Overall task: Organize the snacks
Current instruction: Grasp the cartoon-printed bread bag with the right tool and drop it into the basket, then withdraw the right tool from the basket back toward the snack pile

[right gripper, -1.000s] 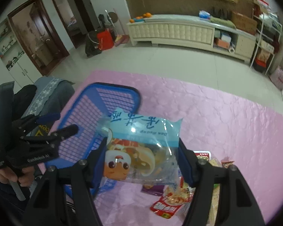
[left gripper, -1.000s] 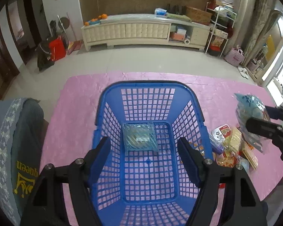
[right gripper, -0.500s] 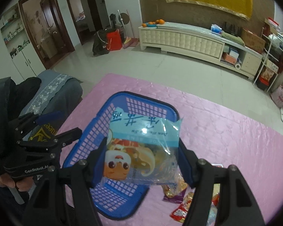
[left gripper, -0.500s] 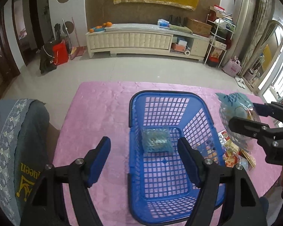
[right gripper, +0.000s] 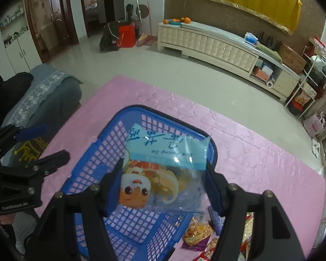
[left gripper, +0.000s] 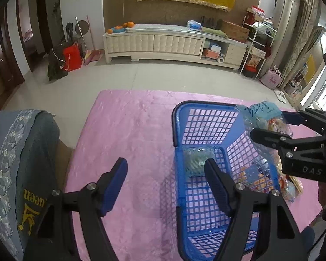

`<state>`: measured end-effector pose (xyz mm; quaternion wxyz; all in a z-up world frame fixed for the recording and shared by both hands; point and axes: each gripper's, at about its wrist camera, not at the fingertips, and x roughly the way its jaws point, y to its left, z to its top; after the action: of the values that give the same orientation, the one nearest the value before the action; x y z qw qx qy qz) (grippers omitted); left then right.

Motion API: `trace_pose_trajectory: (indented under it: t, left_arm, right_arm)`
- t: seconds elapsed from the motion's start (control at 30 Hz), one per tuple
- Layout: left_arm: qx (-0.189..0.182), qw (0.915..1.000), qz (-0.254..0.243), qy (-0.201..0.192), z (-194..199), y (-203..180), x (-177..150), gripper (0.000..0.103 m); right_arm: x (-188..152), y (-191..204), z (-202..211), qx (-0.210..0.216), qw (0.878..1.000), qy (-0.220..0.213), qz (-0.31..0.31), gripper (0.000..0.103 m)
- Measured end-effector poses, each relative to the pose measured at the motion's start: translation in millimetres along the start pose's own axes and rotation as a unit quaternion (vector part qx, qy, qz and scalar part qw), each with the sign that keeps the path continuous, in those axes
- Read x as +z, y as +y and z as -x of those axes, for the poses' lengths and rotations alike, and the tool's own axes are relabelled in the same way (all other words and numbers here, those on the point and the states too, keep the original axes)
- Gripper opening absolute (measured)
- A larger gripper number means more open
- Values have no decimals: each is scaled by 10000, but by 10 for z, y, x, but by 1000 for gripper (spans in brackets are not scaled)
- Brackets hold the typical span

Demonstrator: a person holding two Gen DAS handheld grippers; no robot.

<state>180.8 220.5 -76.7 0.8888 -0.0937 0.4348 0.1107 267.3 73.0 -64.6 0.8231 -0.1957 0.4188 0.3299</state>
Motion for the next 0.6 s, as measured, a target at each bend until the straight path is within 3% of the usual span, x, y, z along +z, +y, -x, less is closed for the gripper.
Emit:
trace_pose_trajectory:
  t: [0.13, 0.23, 0.4, 0.6]
  left_arm:
    - [-8, 10000, 91, 33, -38, 42, -6, 71]
    - [-17, 9999, 104, 20, -21, 34, -11, 71]
    - [-16, 10000, 4, -18, 45, -18, -33, 71]
    - [-13, 9998, -187, 10, 141, -182, -93, 71]
  right_arm:
    - [21, 39, -149, -60, 9999, 115, 67, 71]
    - [43, 80, -253, -415, 9987, 144, 242, 72]
    - [7, -69, -284, -511, 9986, 151, -56, 93]
    - [-146, -188, 6, -482, 9988, 35, -106, 96]
